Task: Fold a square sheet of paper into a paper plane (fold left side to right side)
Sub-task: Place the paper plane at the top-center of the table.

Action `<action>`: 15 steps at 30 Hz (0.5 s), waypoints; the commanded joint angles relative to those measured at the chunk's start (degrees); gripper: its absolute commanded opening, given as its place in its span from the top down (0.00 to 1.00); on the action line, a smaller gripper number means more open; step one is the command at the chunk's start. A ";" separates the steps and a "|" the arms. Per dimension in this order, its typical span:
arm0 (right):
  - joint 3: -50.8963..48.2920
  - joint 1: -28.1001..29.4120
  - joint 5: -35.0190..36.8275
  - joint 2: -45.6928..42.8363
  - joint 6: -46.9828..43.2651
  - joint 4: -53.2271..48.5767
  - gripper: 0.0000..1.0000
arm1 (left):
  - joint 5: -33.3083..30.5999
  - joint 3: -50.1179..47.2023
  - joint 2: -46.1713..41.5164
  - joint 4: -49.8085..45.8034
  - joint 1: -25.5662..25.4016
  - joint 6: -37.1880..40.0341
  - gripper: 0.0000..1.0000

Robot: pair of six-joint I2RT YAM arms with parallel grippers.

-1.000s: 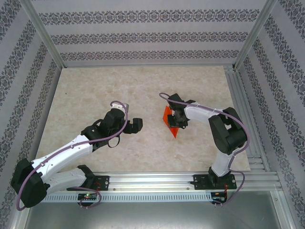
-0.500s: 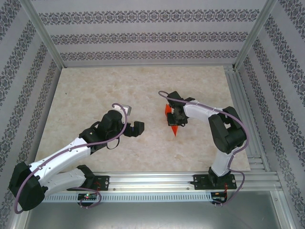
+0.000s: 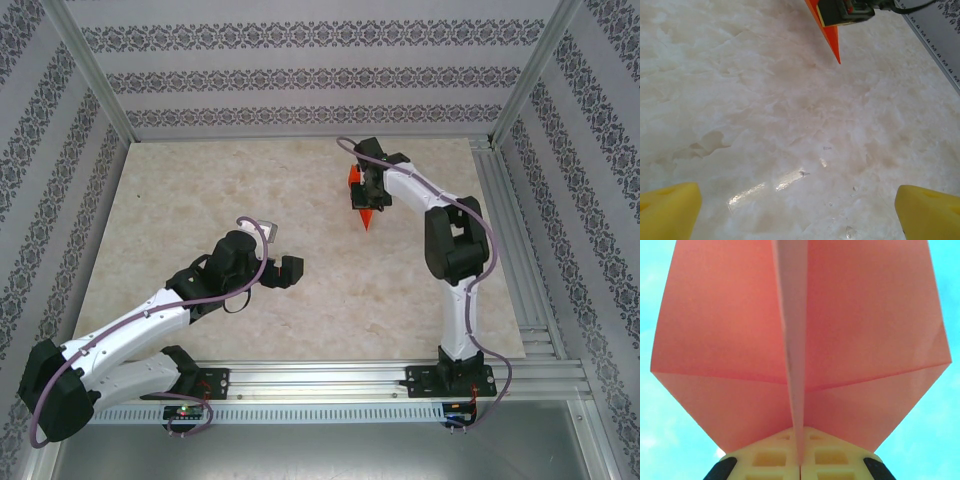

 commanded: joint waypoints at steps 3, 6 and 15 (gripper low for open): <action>12.06 -1.07 3.53 8.55 -0.75 -8.94 0.93 | 0.60 1.12 -0.73 1.25 0.67 1.83 0.00; 16.56 -1.37 2.83 12.34 -0.84 -10.59 0.93 | 0.58 1.88 -0.95 -0.06 0.63 2.28 0.00; 21.98 -2.19 2.40 16.96 -0.92 -13.68 0.86 | 0.52 3.13 -1.28 -1.92 0.67 3.09 0.00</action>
